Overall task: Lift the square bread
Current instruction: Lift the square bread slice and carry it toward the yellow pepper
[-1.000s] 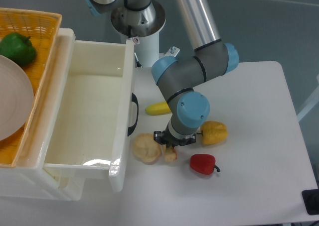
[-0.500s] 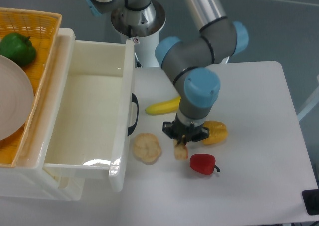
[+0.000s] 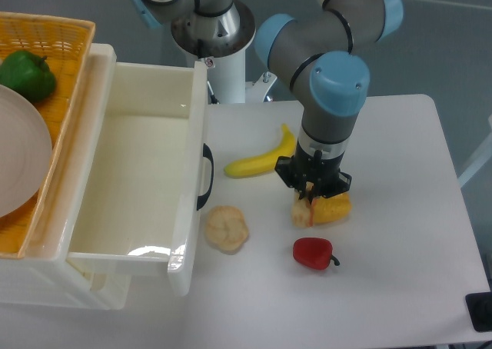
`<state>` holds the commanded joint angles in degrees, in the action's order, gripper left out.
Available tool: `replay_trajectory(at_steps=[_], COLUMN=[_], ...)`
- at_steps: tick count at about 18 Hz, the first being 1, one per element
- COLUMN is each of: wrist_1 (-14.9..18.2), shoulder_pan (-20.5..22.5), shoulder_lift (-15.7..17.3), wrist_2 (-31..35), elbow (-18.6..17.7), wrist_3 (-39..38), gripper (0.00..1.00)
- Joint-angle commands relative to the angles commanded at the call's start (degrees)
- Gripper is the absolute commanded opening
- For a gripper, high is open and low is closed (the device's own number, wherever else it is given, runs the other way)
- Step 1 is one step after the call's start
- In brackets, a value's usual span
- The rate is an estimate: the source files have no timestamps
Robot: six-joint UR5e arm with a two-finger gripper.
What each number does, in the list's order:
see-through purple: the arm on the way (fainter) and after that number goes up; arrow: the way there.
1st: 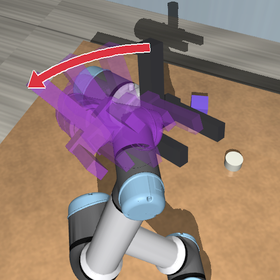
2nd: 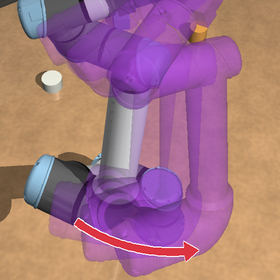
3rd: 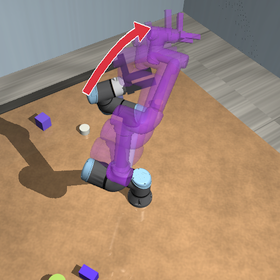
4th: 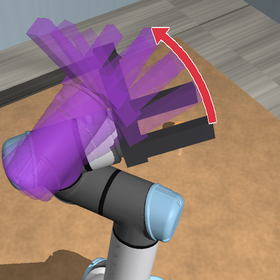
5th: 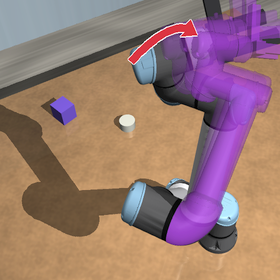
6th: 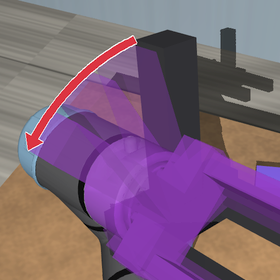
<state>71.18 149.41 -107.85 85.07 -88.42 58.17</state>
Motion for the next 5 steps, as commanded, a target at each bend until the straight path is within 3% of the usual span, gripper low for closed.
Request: replay_trajectory(at_steps=[4, 5], wrist_1=[3.87, 4.05], shoulder_pan=[2.80, 3.42], shoulder_lift=[2.63, 3.34], wrist_2=[0.62, 0.62], elbow=[-1.05, -1.49], wrist_3=[5.63, 6.33], gripper=[0.04, 0.10])
